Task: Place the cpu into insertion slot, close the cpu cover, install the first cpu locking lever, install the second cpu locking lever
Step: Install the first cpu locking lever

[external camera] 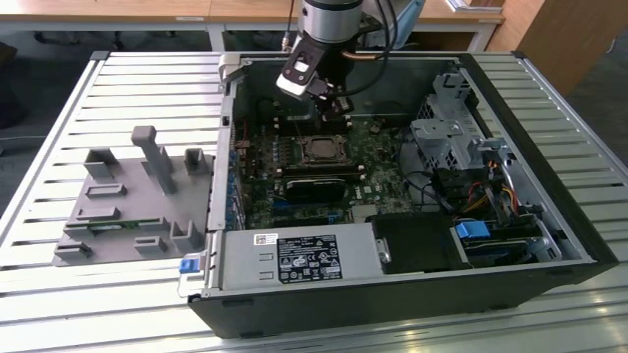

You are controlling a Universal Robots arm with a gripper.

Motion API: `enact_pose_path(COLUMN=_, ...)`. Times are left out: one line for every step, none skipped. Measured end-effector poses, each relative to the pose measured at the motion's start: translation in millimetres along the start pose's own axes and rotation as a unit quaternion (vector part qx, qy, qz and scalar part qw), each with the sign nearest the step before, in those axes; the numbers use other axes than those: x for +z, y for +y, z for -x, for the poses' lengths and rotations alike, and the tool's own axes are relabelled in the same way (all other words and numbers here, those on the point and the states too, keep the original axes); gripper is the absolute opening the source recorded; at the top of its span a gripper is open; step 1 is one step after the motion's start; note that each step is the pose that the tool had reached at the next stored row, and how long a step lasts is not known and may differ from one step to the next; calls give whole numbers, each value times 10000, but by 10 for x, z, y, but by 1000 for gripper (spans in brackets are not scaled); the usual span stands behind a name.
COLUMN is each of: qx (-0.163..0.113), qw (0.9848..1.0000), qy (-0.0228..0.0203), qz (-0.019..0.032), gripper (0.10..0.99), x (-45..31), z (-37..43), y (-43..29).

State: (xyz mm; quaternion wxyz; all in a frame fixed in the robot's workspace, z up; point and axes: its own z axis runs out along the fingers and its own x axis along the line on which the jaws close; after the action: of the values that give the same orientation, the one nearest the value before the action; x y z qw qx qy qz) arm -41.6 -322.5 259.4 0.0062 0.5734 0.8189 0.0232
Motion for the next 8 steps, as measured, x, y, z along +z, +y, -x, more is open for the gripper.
enact_pose_path(qx=-36, qw=10000, qy=2, qz=-1, gripper=106, x=0, z=0, y=0)
enact_pose_path(qx=-69, qw=10000, qy=3, qz=-1, gripper=106, x=0, z=0, y=0)
enact_pose_path(qx=-102, qw=9999, qy=4, qz=-2, gripper=106, x=0, z=0, y=0)
enact_pose_path(qx=-137, qw=9999, qy=6, qz=-2, gripper=106, x=0, z=0, y=0)
enact_pose_path(qx=-170, qw=9999, qy=8, qz=-3, gripper=106, x=0, z=0, y=0)
enact_pose_path(qx=-201, qw=9998, qy=9, qz=-3, gripper=106, x=0, z=0, y=0)
enact_pose_path(qx=-231, qw=9997, qy=10, qz=-4, gripper=106, x=0, z=0, y=0)
enact_pose_path(qx=-259, qw=9997, qy=12, qz=-4, gripper=106, x=0, z=0, y=0)
